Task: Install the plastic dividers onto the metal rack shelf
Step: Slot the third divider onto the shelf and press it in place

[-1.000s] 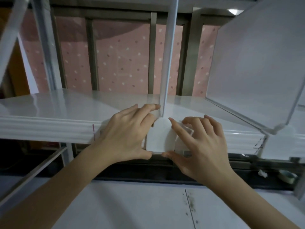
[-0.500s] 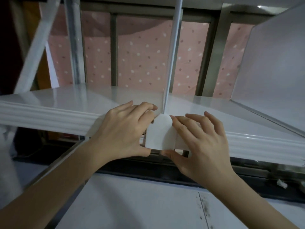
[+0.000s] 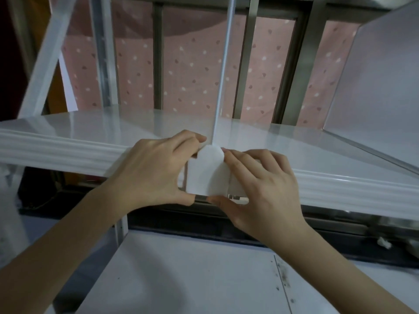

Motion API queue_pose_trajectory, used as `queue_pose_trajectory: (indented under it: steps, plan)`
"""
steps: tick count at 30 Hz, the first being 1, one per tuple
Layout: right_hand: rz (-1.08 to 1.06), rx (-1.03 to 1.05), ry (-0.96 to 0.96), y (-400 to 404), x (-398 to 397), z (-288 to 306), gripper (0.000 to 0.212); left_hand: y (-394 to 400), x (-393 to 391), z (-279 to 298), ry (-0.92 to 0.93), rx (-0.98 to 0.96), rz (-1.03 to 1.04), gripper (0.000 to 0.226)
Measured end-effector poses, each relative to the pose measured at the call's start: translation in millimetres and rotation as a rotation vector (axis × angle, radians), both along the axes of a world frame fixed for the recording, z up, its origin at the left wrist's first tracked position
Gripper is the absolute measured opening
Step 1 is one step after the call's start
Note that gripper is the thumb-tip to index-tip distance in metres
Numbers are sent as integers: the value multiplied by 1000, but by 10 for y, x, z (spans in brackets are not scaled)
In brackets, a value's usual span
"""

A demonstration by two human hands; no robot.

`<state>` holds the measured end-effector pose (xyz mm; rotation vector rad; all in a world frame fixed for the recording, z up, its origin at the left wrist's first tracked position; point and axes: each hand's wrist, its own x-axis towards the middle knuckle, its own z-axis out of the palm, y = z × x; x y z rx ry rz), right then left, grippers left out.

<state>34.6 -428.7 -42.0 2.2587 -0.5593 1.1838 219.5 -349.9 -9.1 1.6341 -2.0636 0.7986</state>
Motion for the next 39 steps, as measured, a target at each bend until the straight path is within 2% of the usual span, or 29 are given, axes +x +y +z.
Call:
queue_pose_trajectory:
  steps: [3,6,15,19,25,28,35,39]
  plan:
    - [-4,16,5,53,120,1,65,26,85,1,69,24,-43,79]
    - [-6,22,11,65,159,-3,67,14,132,-24,52,-5,-37,76]
    - [-38,-55,-78,18,268,-136,65,-128,103,-358,-41,-405,76,75]
    - [-69,-80,-143,9,321,-207,65,-162,65,-448,12,-503,81,72]
    - [-125,3,-109,119,301,-239,75,-86,-71,-577,174,-462,138,76]
    - [-125,72,-87,205,256,-223,72,-15,-142,-603,240,-419,161,74]
    - [-101,204,67,354,62,-168,77,59,-335,-585,304,-394,294,72]
    - [-102,221,213,426,-61,-54,80,113,-484,-510,255,-346,428,69]
